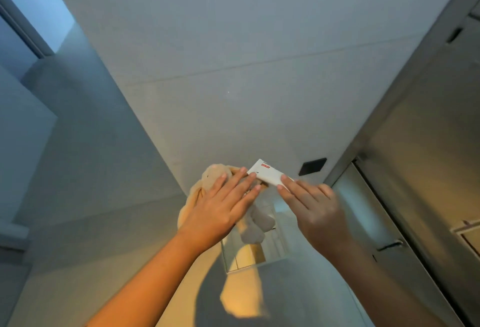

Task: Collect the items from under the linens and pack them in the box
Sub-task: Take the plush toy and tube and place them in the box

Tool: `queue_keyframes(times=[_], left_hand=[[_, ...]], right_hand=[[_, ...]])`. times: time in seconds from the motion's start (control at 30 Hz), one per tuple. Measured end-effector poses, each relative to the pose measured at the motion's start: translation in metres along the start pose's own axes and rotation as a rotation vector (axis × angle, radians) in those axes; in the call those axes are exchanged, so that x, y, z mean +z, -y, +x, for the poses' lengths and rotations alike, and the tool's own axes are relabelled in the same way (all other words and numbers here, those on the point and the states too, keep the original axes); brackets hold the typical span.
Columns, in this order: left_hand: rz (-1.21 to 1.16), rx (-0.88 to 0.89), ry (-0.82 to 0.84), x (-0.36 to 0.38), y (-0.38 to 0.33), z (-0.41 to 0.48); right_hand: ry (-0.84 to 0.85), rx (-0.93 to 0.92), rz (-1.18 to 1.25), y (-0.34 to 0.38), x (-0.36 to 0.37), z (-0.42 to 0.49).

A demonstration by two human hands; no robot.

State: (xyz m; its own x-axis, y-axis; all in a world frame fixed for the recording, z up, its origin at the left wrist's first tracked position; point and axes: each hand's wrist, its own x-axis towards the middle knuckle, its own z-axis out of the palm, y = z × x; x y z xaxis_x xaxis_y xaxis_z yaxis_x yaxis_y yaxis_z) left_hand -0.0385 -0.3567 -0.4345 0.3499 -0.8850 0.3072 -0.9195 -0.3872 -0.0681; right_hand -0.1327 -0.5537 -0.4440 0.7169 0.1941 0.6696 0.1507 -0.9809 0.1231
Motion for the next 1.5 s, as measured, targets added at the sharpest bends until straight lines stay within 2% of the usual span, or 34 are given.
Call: queue_keyframes(times=[0.27,0.53,0.8,1.07,1.27,1.43,1.5], left_hand=[[-0.006,0.074,0.084,0.166,0.002,-0.036],[0.036,0.137,0.068,0.324,-0.003,-0.072],[0.144,0.161,0.22,0.447,-0.005,-0.106],[0.208,0.188,0.303,0.517,-0.006,-0.131],[0.247,0.236,0.326,0.541,0.003,-0.136],[0.23,0.22,0.326,0.555,0.01,-0.134],[0.22,0.201,0.375,0.56,0.014,-0.134]], right_hand=[[0.026,0.009,0.01,0.001,0.136,-0.107],[0.043,-0.016,-0.061,0.008,0.26,-0.217],[0.05,-0.091,-0.047,0.013,0.348,-0.282],[0.135,-0.151,-0.042,0.029,0.407,-0.325],[0.243,-0.091,-0.036,0.036,0.436,-0.34],[0.311,-0.056,-0.024,0.047,0.458,-0.339],[0.366,-0.043,-0.036,0.05,0.466,-0.338]])
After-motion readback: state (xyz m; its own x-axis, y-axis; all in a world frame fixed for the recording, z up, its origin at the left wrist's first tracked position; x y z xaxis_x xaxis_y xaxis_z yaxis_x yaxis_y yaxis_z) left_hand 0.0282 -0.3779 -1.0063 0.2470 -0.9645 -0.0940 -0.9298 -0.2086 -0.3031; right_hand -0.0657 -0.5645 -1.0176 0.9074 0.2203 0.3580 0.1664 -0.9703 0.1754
